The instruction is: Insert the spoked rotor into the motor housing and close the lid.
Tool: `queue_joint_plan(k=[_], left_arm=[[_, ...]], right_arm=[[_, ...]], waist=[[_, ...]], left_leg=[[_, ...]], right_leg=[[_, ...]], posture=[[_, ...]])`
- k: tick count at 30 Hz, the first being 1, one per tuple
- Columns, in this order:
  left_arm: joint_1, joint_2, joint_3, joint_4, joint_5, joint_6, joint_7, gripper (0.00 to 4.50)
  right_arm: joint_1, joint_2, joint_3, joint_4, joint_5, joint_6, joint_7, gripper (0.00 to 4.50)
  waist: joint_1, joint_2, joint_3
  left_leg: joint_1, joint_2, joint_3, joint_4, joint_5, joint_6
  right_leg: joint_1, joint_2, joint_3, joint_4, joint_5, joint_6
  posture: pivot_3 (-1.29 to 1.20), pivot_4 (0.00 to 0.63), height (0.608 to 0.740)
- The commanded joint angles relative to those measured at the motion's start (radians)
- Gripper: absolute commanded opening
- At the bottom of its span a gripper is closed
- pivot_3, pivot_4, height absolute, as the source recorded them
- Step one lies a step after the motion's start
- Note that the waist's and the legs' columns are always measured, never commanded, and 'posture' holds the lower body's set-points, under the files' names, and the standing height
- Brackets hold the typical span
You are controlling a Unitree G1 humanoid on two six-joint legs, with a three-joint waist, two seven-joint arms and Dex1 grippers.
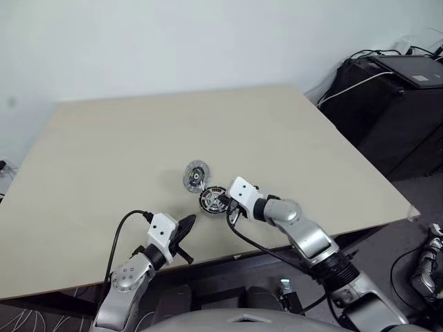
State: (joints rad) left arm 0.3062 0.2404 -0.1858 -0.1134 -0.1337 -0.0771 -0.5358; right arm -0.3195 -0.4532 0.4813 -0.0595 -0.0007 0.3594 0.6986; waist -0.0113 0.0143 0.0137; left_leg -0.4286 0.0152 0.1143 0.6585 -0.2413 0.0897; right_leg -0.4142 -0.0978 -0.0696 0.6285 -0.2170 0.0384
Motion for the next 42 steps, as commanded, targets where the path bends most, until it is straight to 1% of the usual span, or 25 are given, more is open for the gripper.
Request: queue_joint_plan(k=[1,5,15,24,32,35,37,40,41,42], left_arm=[[-0.016,-0.003,-0.004,-0.003,-0.010,-0.020,-0.009,0.00],[-0.018,-0.006,-0.003,0.003,-0.009,-0.022,-0.008,0.00],[-0.002,-0.017,-0.001,0.004,-0.009,-0.029,0.011,0.00],[0.009,-0.027,0.002,0.001,-0.011,-0.034,0.023,0.00],[0.008,-0.034,-0.002,0.005,-0.010,-0.038,0.031,0.00],[0.006,-0.036,-0.002,0.007,-0.011,-0.039,0.033,0.00],[0.006,-0.037,-0.002,0.007,-0.011,-0.040,0.034,0.00],[0.003,-0.040,-0.001,0.010,-0.011,-0.039,0.034,0.00],[0.001,-0.040,0.000,0.010,-0.011,-0.038,0.034,0.00],[0.000,-0.041,0.000,0.011,-0.011,-0.038,0.034,0.00]], right_arm=[[-0.060,-0.032,0.025,-0.037,-0.037,-0.010,0.083,1.33],[-0.112,-0.061,0.063,0.009,-0.097,-0.045,0.146,2.63],[-0.207,-0.080,0.146,0.137,-0.211,-0.150,0.301,2.63],[-0.225,-0.059,0.164,0.224,-0.266,-0.211,0.348,2.63],[-0.249,-0.047,0.165,0.295,-0.319,-0.271,0.345,2.63],[-0.251,-0.042,0.158,0.306,-0.329,-0.285,0.340,2.00],[-0.250,-0.040,0.154,0.308,-0.333,-0.291,0.334,1.32],[-0.249,-0.037,0.145,0.311,-0.339,-0.298,0.321,0.47],[-0.248,-0.036,0.142,0.311,-0.339,-0.299,0.319,0.25],[-0.247,-0.036,0.139,0.311,-0.339,-0.300,0.318,0.15]], waist=[[0.001,0.000,0.000],[0.002,-0.001,0.000],[0.001,-0.001,0.000],[0.002,-0.001,0.000],[0.001,-0.001,0.000],[0.001,-0.001,0.000],[0.001,-0.001,0.000],[0.001,-0.002,0.000],[0.001,-0.001,0.000],[0.002,-0.001,0.000]], left_leg=[[0.000,0.000,0.000,0.000,0.000,0.000],[-0.001,0.000,0.000,0.001,0.000,0.000],[-0.001,0.000,0.000,0.004,-0.001,0.001],[-0.001,0.000,0.000,0.004,-0.001,0.001],[-0.001,0.000,0.000,0.004,-0.001,0.001],[-0.001,0.000,0.000,0.004,0.000,0.001],[-0.001,0.000,0.000,0.004,0.000,0.001],[-0.001,0.000,0.000,0.004,0.000,0.001],[-0.001,0.000,0.000,0.004,0.000,0.001],[-0.001,0.000,0.000,0.004,0.000,0.000]], right_leg=[[0.000,0.000,0.000,0.000,0.000,0.000],[0.000,0.000,0.000,0.000,0.000,0.000],[0.001,0.000,0.000,0.000,0.001,0.000],[0.001,0.000,0.000,0.000,0.001,0.000],[0.001,0.000,0.000,0.000,0.002,-0.001],[0.001,0.000,0.000,0.001,0.002,-0.001],[0.001,0.000,0.000,0.001,0.002,-0.001],[0.001,0.000,0.000,0.001,0.002,-0.001],[0.001,0.000,0.000,0.001,0.002,-0.001],[0.001,0.000,0.000,0.001,0.002,-0.001]], posture=[[0.00,0.000,0.740],[0.00,0.000,0.740],[0.00,0.000,0.740],[0.00,0.000,0.740],[0.00,0.000,0.740],[0.00,0.000,0.740],[0.00,0.000,0.740],[0.00,0.000,0.740],[0.00,0.000,0.740],[0.00,0.000,0.740]])
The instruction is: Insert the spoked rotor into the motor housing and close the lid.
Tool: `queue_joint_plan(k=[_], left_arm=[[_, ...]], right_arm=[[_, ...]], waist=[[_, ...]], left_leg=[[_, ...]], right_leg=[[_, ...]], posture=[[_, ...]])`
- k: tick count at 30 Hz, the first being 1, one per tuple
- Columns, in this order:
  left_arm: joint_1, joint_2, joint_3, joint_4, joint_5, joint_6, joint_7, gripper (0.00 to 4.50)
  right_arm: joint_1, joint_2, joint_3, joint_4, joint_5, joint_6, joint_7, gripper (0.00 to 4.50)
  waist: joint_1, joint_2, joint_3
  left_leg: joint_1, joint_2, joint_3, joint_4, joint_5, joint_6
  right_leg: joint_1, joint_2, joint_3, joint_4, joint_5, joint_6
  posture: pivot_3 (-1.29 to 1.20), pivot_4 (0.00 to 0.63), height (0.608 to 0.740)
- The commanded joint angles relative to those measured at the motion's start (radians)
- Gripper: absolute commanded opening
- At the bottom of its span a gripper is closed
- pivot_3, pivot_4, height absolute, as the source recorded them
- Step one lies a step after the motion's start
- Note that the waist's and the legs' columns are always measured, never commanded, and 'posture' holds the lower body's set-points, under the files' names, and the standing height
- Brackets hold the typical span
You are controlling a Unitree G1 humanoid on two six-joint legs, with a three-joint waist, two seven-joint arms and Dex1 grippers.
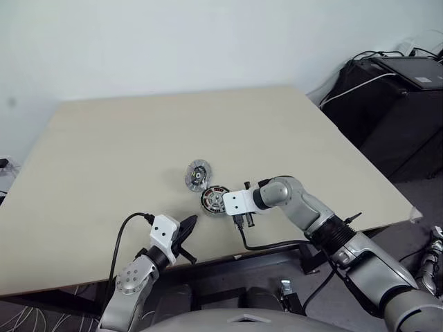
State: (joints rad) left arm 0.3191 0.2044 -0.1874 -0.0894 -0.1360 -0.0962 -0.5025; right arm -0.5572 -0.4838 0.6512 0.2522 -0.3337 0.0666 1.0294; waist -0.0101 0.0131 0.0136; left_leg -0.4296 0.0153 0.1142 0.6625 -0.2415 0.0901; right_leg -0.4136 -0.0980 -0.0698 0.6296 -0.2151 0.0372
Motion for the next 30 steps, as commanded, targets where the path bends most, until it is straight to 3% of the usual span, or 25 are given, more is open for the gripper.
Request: queue_joint_plan(k=[1,7,19,24,30], left_arm=[[-0.015,-0.005,0.001,-0.011,-0.008,-0.018,0.000,0.00],[-0.024,-0.008,-0.001,-0.004,-0.007,-0.016,-0.001,0.00],[-0.022,-0.004,-0.003,0.004,-0.010,-0.012,-0.008,0.00],[-0.030,-0.004,-0.004,0.016,-0.011,-0.013,-0.015,0.00],[-0.035,-0.005,-0.003,0.023,-0.011,-0.015,-0.023,0.00]], right_arm=[[-0.007,-0.005,-0.035,-0.003,-0.008,-0.009,-0.017,0.14],[0.025,-0.010,-0.088,-0.071,0.024,0.045,-0.031,0.14],[0.199,-0.030,-0.261,-0.516,0.235,0.634,0.018,0.14],[0.232,0.064,-0.286,-0.578,0.299,0.855,-0.093,0.14],[0.242,0.223,-0.312,-0.521,0.298,0.957,-0.311,0.14]], waist=[[0.000,0.000,0.000],[0.002,0.000,0.000],[0.005,0.000,0.000],[0.003,0.000,0.001],[0.001,0.000,0.001]], left_leg=[[0.000,0.000,0.000,0.000,0.000,0.000],[0.000,0.000,0.000,0.000,0.000,0.000],[-0.002,0.000,0.000,0.000,0.000,0.000],[-0.002,0.000,-0.001,0.000,0.000,0.000],[-0.002,0.000,0.000,-0.001,0.000,0.000]], right_leg=[[0.000,0.000,0.000,0.000,0.000,0.000],[0.000,0.000,0.000,0.000,0.001,0.000],[-0.001,-0.001,0.000,-0.001,0.001,0.000],[-0.001,-0.002,0.000,-0.001,0.001,0.000],[-0.002,-0.002,0.000,-0.001,0.001,0.000]], posture=[[0.00,0.000,0.740],[0.00,0.000,0.740],[0.00,0.000,0.740],[0.00,0.000,0.740],[0.00,0.000,0.740]])
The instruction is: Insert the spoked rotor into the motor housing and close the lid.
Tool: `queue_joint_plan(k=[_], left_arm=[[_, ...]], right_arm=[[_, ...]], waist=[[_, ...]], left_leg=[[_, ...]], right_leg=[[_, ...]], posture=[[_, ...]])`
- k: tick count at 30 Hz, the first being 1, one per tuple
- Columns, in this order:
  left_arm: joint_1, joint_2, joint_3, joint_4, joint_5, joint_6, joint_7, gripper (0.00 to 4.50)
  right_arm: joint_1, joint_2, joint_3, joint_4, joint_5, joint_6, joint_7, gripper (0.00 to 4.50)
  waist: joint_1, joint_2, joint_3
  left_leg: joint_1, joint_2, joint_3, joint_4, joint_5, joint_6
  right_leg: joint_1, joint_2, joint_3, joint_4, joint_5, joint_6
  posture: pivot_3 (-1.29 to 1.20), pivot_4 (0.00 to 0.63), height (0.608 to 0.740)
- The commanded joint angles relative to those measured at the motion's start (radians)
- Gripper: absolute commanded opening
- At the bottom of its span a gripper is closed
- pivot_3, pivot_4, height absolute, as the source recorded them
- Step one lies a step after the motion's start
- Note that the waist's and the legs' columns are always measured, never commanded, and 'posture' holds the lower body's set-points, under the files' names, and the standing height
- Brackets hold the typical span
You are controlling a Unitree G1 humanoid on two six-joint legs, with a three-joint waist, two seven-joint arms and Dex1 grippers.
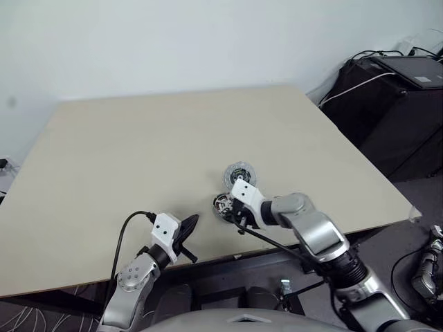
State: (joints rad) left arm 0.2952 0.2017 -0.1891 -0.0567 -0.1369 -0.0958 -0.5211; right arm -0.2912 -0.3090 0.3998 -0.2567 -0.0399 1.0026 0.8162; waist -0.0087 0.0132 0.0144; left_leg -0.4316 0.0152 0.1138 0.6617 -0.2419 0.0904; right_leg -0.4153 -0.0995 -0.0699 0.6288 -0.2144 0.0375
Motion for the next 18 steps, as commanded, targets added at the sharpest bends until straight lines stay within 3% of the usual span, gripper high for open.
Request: queue_joint_plan(k=[1,14,18], left_arm=[[-0.010,-0.002,-0.001,-0.011,-0.010,-0.015,-0.005,0.00],[0.006,0.001,0.004,-0.027,-0.009,-0.007,0.002,0.00],[0.009,-0.002,0.003,-0.030,-0.009,-0.006,0.005,0.00]], right_arm=[[-0.025,0.076,-0.072,0.001,0.009,0.035,-0.133,0.14],[-0.046,0.280,-0.115,0.113,0.081,0.114,-0.360,0.14],[-0.054,0.319,-0.121,0.097,0.136,0.119,-0.365,1.33]], waist=[[-0.001,0.000,0.000],[-0.006,0.001,0.000],[-0.008,0.001,0.000]], left_leg=[[0.000,0.000,0.000,0.000,0.000,0.000],[0.001,0.000,0.000,-0.002,0.001,-0.001],[0.001,0.000,0.001,-0.003,0.001,-0.002]], right_leg=[[0.000,0.000,0.000,0.000,0.000,0.000],[0.000,0.001,0.000,0.000,0.001,0.001],[-0.001,0.001,0.000,0.000,0.001,0.001]], posture=[[0.00,0.000,0.740],[0.00,0.000,0.740],[0.00,0.000,0.740]])
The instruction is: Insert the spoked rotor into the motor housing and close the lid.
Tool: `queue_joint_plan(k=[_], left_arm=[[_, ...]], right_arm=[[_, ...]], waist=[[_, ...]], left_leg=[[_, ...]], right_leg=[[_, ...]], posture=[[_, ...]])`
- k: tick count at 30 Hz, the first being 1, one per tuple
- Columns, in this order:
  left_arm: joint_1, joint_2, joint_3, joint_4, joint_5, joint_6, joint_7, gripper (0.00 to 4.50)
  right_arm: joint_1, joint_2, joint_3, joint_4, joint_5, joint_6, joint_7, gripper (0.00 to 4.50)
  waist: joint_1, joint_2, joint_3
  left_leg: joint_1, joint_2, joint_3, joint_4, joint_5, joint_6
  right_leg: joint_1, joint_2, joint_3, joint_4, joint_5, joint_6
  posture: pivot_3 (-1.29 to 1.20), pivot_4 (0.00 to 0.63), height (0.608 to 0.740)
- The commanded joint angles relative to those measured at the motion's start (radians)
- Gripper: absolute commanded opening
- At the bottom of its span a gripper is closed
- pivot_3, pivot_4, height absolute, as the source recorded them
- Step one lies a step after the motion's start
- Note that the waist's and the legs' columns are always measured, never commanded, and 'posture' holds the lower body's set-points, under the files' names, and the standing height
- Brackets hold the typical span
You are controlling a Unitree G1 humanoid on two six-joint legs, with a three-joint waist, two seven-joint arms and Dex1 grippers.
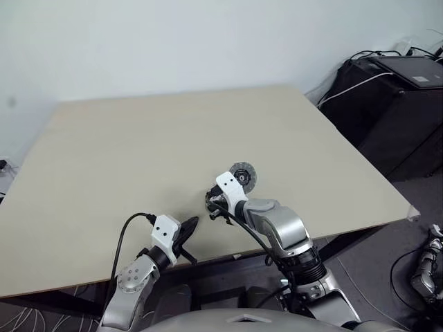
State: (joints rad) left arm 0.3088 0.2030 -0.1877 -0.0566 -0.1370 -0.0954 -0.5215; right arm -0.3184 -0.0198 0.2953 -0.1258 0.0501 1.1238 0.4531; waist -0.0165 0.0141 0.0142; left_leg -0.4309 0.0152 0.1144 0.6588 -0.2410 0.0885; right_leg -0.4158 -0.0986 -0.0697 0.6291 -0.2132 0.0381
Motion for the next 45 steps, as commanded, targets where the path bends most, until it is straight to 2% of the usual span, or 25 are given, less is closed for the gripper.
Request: queue_joint_plan(k=[1,2,7,14,18,23,40,43,45], left_arm=[[-0.004,-0.003,0.001,-0.030,-0.009,-0.005,0.006,0.00],[-0.003,-0.004,0.001,-0.030,-0.009,-0.005,0.007,0.00],[-0.005,-0.004,0.000,-0.030,-0.009,-0.004,0.006,0.00],[-0.010,-0.003,-0.002,-0.027,-0.010,-0.002,0.001,0.00],[-0.013,-0.003,-0.002,-0.026,-0.012,0.000,-0.001,0.00],[-0.015,-0.004,-0.001,-0.024,-0.013,0.002,-0.002,0.00],[-0.007,-0.014,0.000,-0.029,-0.012,-0.001,0.010,0.00],[-0.004,-0.018,0.001,-0.030,-0.013,-0.004,0.016,0.00],[0.000,-0.020,0.000,-0.032,-0.013,-0.005,0.018,0.00]], right_arm=[[-0.027,0.032,-0.014,-0.044,0.060,-0.008,0.005,1.69],[-0.030,0.021,-0.003,-0.063,0.076,-0.017,0.026,1.92],[-0.063,-0.122,0.095,-0.140,0.084,-0.161,0.132,1.92],[-0.110,-0.500,0.320,-0.109,-0.130,-0.691,0.350,1.92],[-0.113,-0.596,0.360,-0.067,-0.169,-0.788,0.459,1.92],[-0.120,-0.614,0.373,-0.023,-0.213,-0.842,0.521,1.92],[-0.177,-0.523,0.362,0.195,-0.324,-0.915,0.550,1.92],[-0.176,-0.521,0.356,0.217,-0.331,-0.925,0.553,1.30],[-0.172,-0.522,0.351,0.219,-0.333,-0.928,0.553,0.69]], waist=[[-0.002,0.000,0.000],[-0.002,0.000,0.000],[-0.001,0.000,0.000],[0.002,-0.001,0.001],[0.004,-0.004,0.003],[0.006,-0.005,0.004],[0.007,-0.005,0.004],[0.007,-0.005,0.004],[0.008,-0.005,0.004]], left_leg=[[0.000,0.000,0.000,-0.001,0.000,0.000],[0.000,0.000,0.000,-0.002,0.000,-0.001],[-0.001,0.000,0.000,-0.003,0.001,-0.001],[0.000,-0.001,0.001,-0.001,0.000,0.000],[0.000,0.000,0.000,0.000,0.000,0.000],[0.000,0.001,0.000,0.003,0.000,0.000],[0.000,0.001,0.000,0.003,0.000,0.001],[0.000,0.001,0.000,0.003,0.000,0.000],[0.000,0.001,0.000,0.004,0.000,0.000]], right_leg=[[0.000,0.000,0.000,0.000,0.000,0.000],[-0.001,0.000,0.000,0.000,0.000,0.000],[-0.002,0.000,0.000,-0.002,-0.001,-0.001],[-0.001,0.000,0.000,-0.002,-0.003,0.003],[0.000,0.001,-0.001,-0.002,-0.003,0.003],[0.001,0.001,-0.001,-0.001,-0.003,0.002],[0.001,0.000,-0.001,-0.001,0.000,0.000],[0.001,0.000,-0.001,-0.001,0.000,0.000],[0.001,0.000,-0.001,-0.001,0.000,0.000]], posture=[[0.00,0.000,0.740],[0.00,0.000,0.740],[0.00,0.000,0.740],[0.00,0.000,0.740],[0.00,0.000,0.740],[0.00,0.000,0.740],[0.00,0.000,0.740],[0.00,0.000,0.740],[0.00,0.000,0.740]])
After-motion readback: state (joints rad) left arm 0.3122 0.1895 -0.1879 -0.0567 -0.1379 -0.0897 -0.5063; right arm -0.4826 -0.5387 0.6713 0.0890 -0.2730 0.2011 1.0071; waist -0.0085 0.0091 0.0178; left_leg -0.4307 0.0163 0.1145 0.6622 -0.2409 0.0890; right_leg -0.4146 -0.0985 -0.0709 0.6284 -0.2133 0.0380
